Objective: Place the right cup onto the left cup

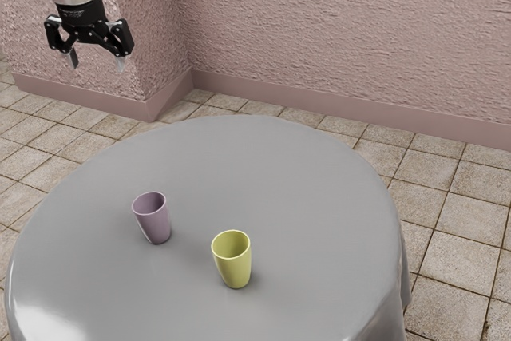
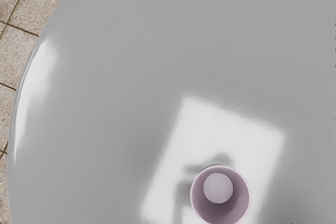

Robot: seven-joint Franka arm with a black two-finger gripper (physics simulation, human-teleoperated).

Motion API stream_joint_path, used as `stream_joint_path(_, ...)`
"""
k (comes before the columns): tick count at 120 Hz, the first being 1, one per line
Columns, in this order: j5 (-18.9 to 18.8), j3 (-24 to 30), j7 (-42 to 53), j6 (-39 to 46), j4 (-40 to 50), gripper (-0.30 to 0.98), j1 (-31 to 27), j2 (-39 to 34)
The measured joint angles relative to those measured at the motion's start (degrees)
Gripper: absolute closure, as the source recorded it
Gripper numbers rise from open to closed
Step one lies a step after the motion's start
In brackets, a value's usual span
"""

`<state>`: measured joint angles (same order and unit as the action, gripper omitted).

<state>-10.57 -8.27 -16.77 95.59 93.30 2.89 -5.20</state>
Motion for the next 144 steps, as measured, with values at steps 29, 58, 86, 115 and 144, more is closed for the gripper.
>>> stream_joint_path(29, 0.31, 3.08, 3.51, 0.34, 0.60, 0.00, -0.12, 0.37)
stream_joint_path(58, 1.42, 4.83, 5.88, 1.84, 5.77, 0.00, 1.98, 3.82)
stream_joint_path(86, 3.71, 8.47, 7.13, 6.98, 12.53, 0.00, 2.30, 7.11)
stream_joint_path(115, 4.85, 12.22, 7.95, 11.93, 16.48, 0.00, 2.84, 10.53)
stream_joint_path(144, 5.01, 14.20, 8.30, 13.83, 20.85, 0.00, 2.58, 10.84)
